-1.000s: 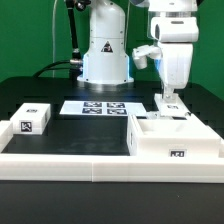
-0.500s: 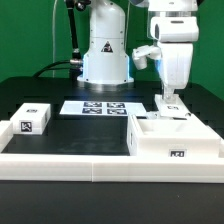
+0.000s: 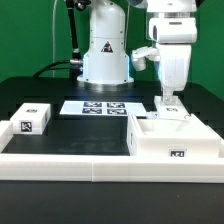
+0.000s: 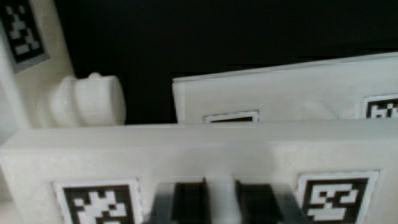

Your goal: Assemble cabinet

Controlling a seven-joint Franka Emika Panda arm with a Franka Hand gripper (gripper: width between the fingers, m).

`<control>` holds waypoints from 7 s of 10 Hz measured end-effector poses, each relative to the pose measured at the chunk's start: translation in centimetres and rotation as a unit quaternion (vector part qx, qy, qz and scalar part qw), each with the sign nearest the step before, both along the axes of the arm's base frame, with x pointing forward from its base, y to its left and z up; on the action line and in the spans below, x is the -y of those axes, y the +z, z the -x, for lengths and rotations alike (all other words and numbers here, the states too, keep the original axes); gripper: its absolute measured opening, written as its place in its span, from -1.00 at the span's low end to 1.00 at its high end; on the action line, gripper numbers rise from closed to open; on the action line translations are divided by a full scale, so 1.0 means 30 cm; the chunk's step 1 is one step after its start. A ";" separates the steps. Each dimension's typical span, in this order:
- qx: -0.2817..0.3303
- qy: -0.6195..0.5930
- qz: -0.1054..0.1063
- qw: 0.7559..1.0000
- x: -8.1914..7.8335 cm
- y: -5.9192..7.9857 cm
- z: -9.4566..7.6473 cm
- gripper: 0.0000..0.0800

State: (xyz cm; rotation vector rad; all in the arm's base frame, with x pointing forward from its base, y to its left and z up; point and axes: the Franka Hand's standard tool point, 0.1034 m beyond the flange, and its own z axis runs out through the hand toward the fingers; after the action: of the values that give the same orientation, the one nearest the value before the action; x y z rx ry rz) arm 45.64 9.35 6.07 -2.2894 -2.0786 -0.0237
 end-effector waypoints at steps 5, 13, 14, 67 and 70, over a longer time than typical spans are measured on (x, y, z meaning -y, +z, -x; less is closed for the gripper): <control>0.001 0.004 0.000 1.000 0.005 0.005 -0.012 -0.82; 0.006 0.005 0.000 1.000 0.022 0.024 -0.054 -0.82; 0.005 0.005 0.000 1.000 0.022 0.022 -0.053 -0.82; 0.046 -0.012 -0.019 0.999 0.017 -0.016 0.058 0.99; 0.039 -0.013 -0.026 0.999 0.005 -0.064 0.081 0.99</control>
Offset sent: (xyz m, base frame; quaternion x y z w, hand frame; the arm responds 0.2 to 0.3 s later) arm 0.0000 0.0000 0.0000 0.0000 0.0000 0.0000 1.0000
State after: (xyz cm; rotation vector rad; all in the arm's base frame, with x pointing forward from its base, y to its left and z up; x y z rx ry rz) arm 43.21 9.19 4.15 -2.3215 -2.0573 -0.1679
